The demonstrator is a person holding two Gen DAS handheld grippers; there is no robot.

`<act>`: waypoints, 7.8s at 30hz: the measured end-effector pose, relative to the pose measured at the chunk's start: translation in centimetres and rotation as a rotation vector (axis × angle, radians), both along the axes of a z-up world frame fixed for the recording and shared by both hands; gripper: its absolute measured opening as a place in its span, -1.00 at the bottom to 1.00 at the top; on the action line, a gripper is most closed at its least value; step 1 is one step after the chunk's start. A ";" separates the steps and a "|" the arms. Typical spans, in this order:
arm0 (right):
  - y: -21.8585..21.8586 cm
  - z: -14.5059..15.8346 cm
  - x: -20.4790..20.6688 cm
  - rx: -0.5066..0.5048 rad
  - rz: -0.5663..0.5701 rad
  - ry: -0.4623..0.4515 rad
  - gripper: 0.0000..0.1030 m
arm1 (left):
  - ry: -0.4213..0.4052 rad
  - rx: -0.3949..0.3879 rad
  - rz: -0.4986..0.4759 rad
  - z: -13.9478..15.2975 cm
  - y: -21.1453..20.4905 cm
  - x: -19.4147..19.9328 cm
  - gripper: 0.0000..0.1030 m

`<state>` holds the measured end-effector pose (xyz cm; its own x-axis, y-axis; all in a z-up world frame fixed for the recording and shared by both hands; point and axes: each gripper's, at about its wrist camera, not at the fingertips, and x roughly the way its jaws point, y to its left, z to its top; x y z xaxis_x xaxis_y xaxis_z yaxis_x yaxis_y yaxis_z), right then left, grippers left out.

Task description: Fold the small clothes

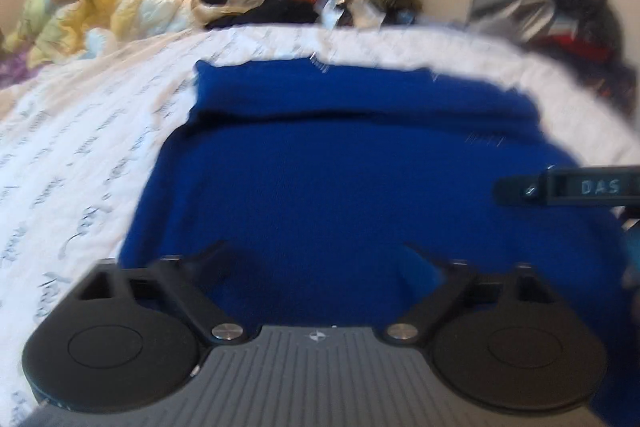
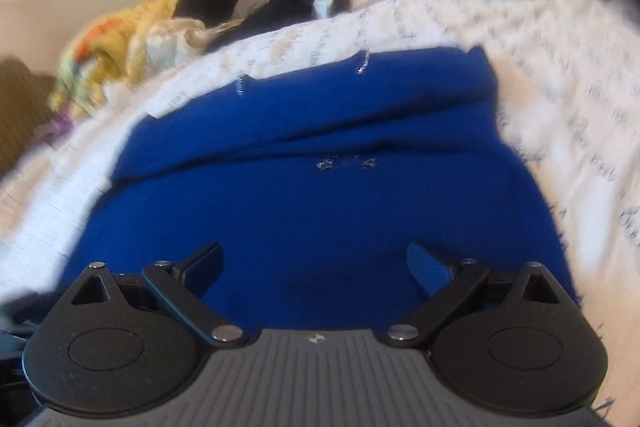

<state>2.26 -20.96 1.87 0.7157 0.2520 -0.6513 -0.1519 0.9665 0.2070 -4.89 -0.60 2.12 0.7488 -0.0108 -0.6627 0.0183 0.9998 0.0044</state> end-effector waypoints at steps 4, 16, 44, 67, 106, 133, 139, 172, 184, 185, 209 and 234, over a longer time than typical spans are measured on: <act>1.1 -0.1 -6.0 -0.228 0.009 -0.057 1.00 | -0.007 0.010 -0.010 -0.1 1.2 -3.5 1.00; -0.2 -0.4 -15.8 -0.195 -0.023 -0.073 1.00 | -0.029 0.005 0.003 -0.2 1.0 -5.6 1.00; -0.2 -0.7 -15.9 -0.181 -0.022 -0.070 1.00 | -0.030 0.006 0.005 -0.2 1.0 -5.6 1.00; 0.0 -0.6 -16.3 -0.180 -0.022 -0.070 1.00 | -0.029 0.007 0.007 -0.2 1.1 -5.6 1.00; -6.4 1.4 -18.9 -0.168 0.222 0.132 1.00 | 0.163 -0.042 -0.047 2.3 7.1 -16.0 1.00; -17.3 -3.2 -14.8 0.729 0.036 0.543 -0.70 | 0.379 -0.777 0.020 0.1 14.7 -13.4 -0.88; -17.3 -3.7 -15.3 0.735 0.015 0.506 -0.88 | 0.361 -0.757 -0.026 1.1 14.7 -13.2 -0.94; -18.1 0.6 10.5 0.355 -0.046 0.161 0.52 | -0.046 -0.370 0.142 5.6 14.8 11.6 0.66; -15.4 -1.1 9.9 0.431 0.065 0.285 -0.82 | 0.154 -0.490 0.146 3.7 14.8 13.0 -0.90; -15.5 -0.5 9.7 0.445 0.080 0.274 -0.83 | 0.136 -0.501 0.124 4.7 14.8 12.5 -0.90; -15.5 4.1 11.1 0.254 0.074 0.139 -0.06 | 0.006 -0.053 -0.045 6.6 8.1 17.4 0.31; -8.3 3.9 10.5 0.083 0.066 -0.053 0.10 | -0.149 0.089 -0.238 4.9 0.5 15.3 0.50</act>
<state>12.74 -29.27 5.80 0.7289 0.3508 -0.5879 -0.2273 0.9340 0.2755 10.40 -0.08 7.01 0.8211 -0.1448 -0.5522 0.2449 0.9631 0.1116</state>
